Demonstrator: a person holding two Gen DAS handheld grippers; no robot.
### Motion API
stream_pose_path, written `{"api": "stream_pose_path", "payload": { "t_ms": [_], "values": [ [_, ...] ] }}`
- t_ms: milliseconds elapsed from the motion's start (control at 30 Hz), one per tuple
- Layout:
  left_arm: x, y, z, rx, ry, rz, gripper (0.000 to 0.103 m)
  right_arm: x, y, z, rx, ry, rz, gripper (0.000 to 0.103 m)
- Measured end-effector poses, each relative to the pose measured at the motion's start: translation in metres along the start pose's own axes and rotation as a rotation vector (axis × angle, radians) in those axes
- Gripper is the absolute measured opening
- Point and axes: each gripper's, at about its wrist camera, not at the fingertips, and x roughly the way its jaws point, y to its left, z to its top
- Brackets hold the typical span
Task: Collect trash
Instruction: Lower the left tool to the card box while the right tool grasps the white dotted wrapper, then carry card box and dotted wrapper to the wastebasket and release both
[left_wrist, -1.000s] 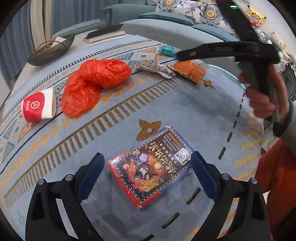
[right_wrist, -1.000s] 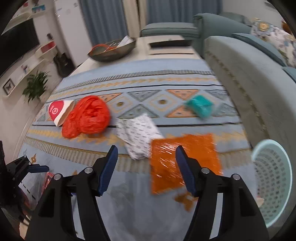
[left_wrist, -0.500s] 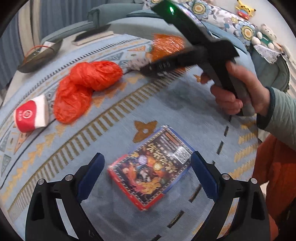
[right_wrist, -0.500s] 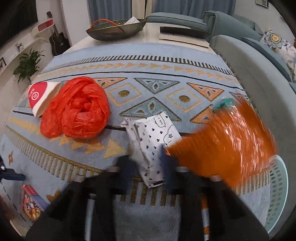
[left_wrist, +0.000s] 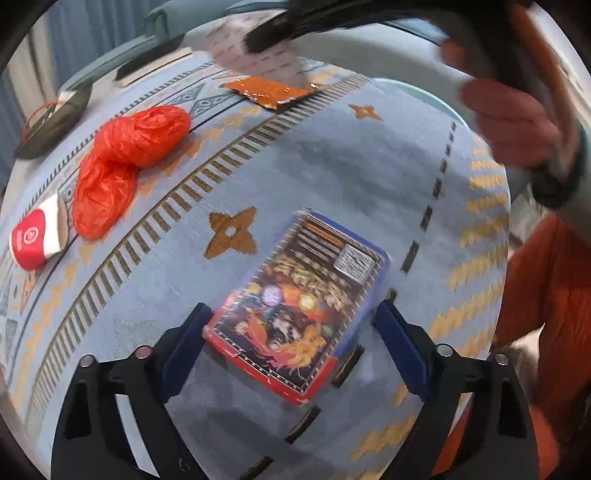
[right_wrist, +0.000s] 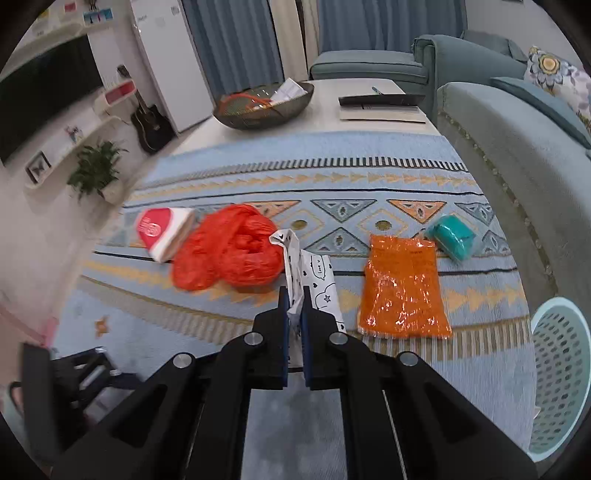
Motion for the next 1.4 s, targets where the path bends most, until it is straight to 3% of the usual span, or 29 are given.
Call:
{"api": "stream_pose_path", "payload": {
  "t_ms": [100, 200, 367, 600, 700, 867, 1033, 1200, 1400],
  "values": [
    [0.002, 0.002, 0.009, -0.025, -0.004, 0.023, 0.07, -0.024, -0.003, -0.003, 0.011, -0.026, 0.008, 0.004],
    [0.003, 0.0, 0.016, -0.056, -0.005, 0.049, 0.065, -0.047, -0.01, -0.006, 0.023, -0.057, 0.01, 0.004],
    [-0.026, -0.015, 0.041, -0.105, -0.162, 0.033, 0.062, -0.091, -0.035, -0.009, 0.055, -0.131, -0.027, 0.004],
    [-0.075, -0.055, 0.124, -0.066, -0.376, 0.042, 0.062, -0.157, -0.1, -0.012, 0.155, -0.255, -0.126, 0.004],
    [-0.073, -0.071, 0.167, -0.088, -0.408, 0.031, 0.062, -0.178, -0.132, -0.018, 0.197, -0.277, -0.196, 0.004],
    [-0.05, -0.096, 0.225, -0.116, -0.418, -0.013, 0.062, -0.197, -0.192, -0.037, 0.274, -0.285, -0.339, 0.004],
    [0.0, -0.133, 0.265, -0.14, -0.372, -0.083, 0.062, -0.189, -0.256, -0.065, 0.376, -0.199, -0.442, 0.004],
    [0.056, -0.159, 0.271, -0.137, -0.308, -0.123, 0.062, -0.16, -0.308, -0.102, 0.512, -0.107, -0.458, 0.004],
    [0.114, -0.179, 0.269, -0.123, -0.224, -0.146, 0.063, -0.126, -0.34, -0.137, 0.619, -0.02, -0.454, 0.004]
  ]
}}
